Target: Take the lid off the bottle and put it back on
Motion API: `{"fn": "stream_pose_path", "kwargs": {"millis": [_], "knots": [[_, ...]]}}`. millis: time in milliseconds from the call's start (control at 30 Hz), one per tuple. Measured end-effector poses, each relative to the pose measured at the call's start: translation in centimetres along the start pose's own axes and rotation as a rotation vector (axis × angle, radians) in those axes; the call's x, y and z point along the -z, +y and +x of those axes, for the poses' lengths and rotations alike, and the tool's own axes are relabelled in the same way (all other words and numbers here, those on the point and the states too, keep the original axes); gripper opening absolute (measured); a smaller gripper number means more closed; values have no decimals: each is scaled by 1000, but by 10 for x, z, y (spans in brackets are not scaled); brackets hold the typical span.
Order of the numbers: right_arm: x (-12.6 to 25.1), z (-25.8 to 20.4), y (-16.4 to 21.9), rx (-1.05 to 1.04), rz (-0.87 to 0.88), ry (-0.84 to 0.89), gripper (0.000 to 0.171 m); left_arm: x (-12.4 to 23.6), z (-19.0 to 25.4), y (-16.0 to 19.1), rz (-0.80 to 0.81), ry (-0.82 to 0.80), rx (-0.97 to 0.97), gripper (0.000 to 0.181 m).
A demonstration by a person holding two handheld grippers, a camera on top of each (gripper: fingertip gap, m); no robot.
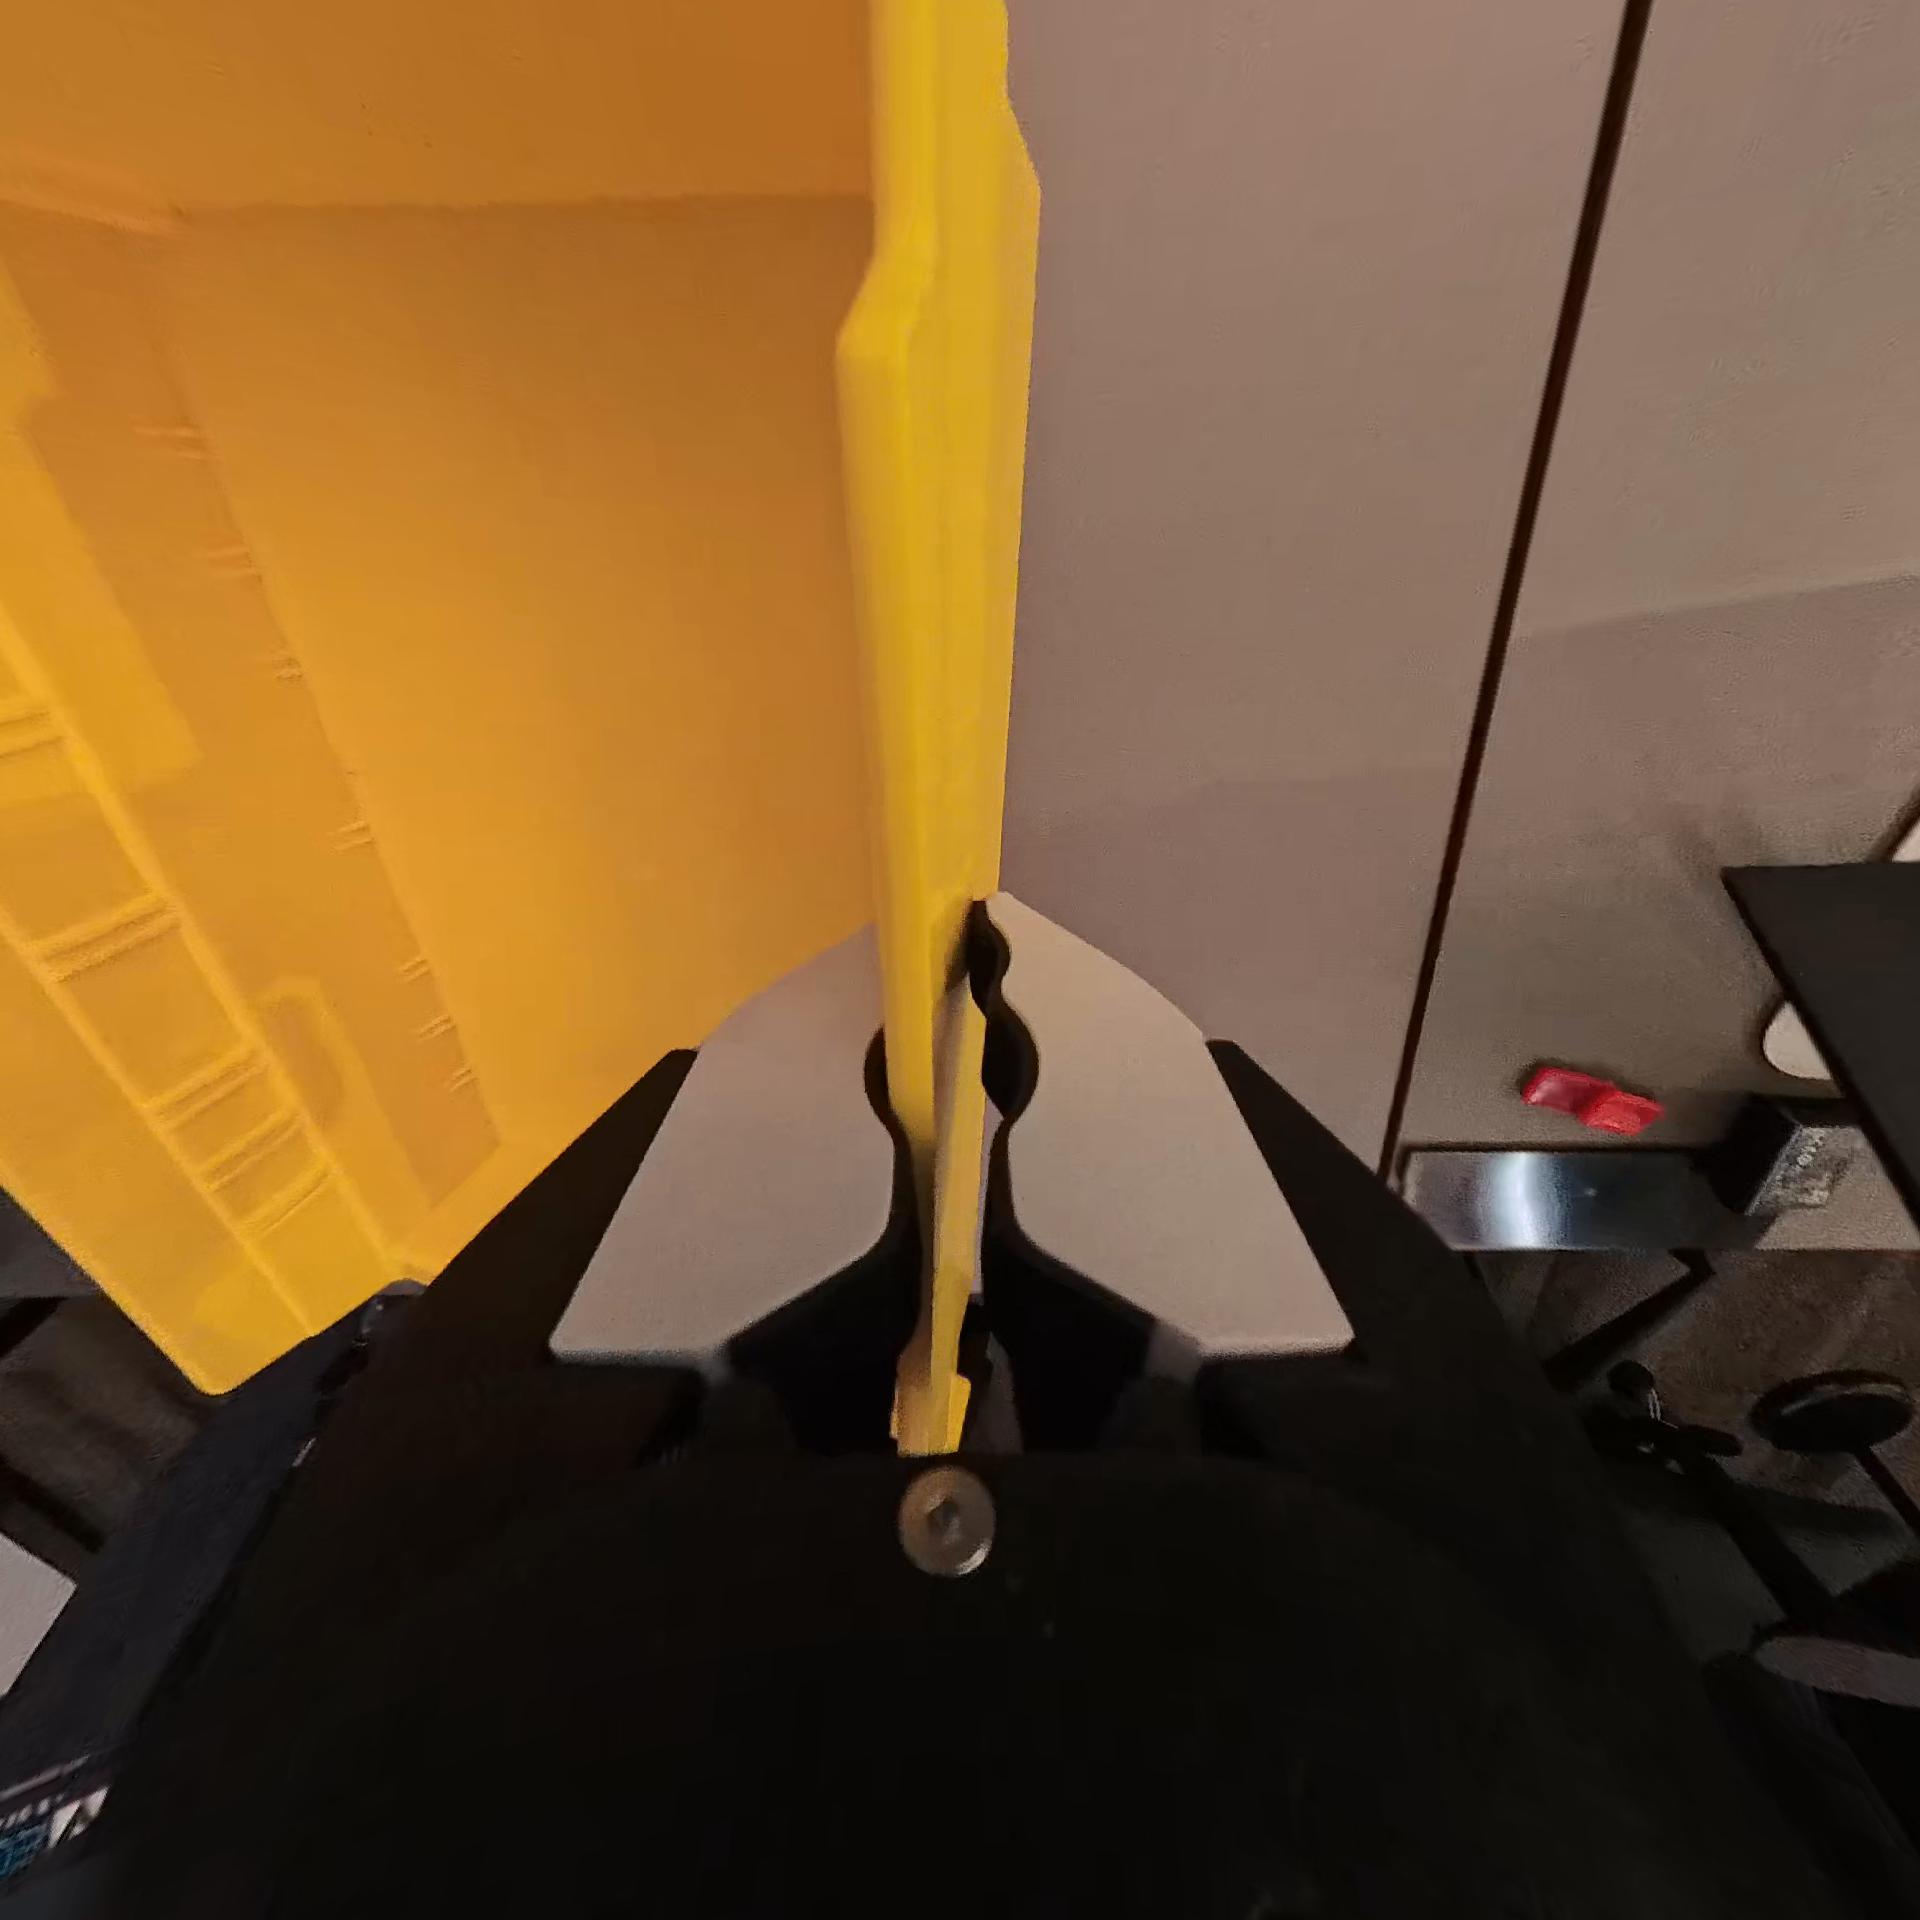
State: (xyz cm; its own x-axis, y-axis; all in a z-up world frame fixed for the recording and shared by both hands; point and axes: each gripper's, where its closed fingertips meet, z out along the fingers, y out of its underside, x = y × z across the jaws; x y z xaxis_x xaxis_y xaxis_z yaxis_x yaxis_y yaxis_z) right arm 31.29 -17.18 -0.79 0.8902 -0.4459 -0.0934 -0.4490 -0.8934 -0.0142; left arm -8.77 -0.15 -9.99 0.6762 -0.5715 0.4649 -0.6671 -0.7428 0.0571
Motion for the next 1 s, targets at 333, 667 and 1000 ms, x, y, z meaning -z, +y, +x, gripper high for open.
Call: {"fn": "stream_pose_path", "kwargs": {"millis": [333, 667, 1000], "knots": [[-96, -52, -12, 11, -21, -163, 10, 71, -138, 39, 22, -242, 70, 5], [-128, -91, -33, 25, -15, -205, 9, 144, -279, 120, 113, -313, 275, 4], [-128, -94, -38, 55, -12, -176, 8, 171, -335, 155, 206, -288, 347, 4]]}}
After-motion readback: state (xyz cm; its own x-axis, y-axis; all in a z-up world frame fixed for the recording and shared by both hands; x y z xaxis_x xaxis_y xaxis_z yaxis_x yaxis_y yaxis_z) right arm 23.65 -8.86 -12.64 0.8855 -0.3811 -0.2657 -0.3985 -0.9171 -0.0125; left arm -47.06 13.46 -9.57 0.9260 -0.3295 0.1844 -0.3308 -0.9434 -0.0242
